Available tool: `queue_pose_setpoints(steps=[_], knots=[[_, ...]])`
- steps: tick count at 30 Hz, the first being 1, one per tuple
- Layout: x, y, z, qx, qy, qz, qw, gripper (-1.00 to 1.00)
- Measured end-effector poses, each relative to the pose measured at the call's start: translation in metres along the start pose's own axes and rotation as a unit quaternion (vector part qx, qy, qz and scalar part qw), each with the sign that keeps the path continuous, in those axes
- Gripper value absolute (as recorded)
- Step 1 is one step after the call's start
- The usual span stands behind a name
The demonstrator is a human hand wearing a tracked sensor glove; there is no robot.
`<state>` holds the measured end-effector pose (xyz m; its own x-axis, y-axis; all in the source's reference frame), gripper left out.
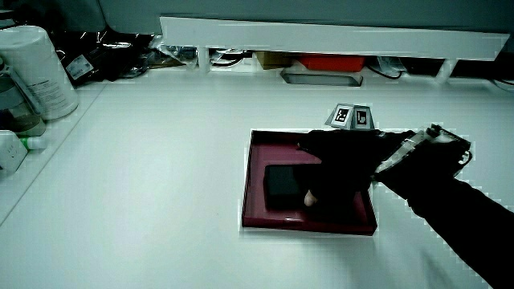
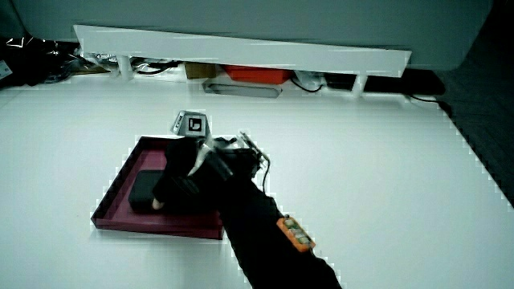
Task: Pick battery from plate
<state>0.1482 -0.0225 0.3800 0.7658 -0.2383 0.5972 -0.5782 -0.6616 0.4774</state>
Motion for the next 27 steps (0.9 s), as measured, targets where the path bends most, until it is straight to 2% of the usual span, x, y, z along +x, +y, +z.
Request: queue_pose_setpoints(steps=[3, 10, 16, 22, 24, 25, 27], knots=[[-0.005, 0.009, -0.002, -0.012, 0.001, -0.001, 0.9999, 0.00], [-0.030, 0.036, -0.008, -0.053, -0.005, -0.006, 0.9986, 0.00], [-0.026, 0.075, -0.035, -0.070, -0.014, -0.014, 0.9973, 0.00], [-0.019, 0.110, -0.064, -0.093, -0.022, -0.039, 0.9946, 0.00], [-0.021, 0.118, -0.071, -0.101, -0.014, -0.038, 0.9941, 0.00], [-0.017, 0.125, -0.078, -0.107, -0.026, -0.054, 0.9924, 0.00], [-0.022, 0.130, -0.081, -0.108, -0.019, -0.050, 0.9927, 0.00]])
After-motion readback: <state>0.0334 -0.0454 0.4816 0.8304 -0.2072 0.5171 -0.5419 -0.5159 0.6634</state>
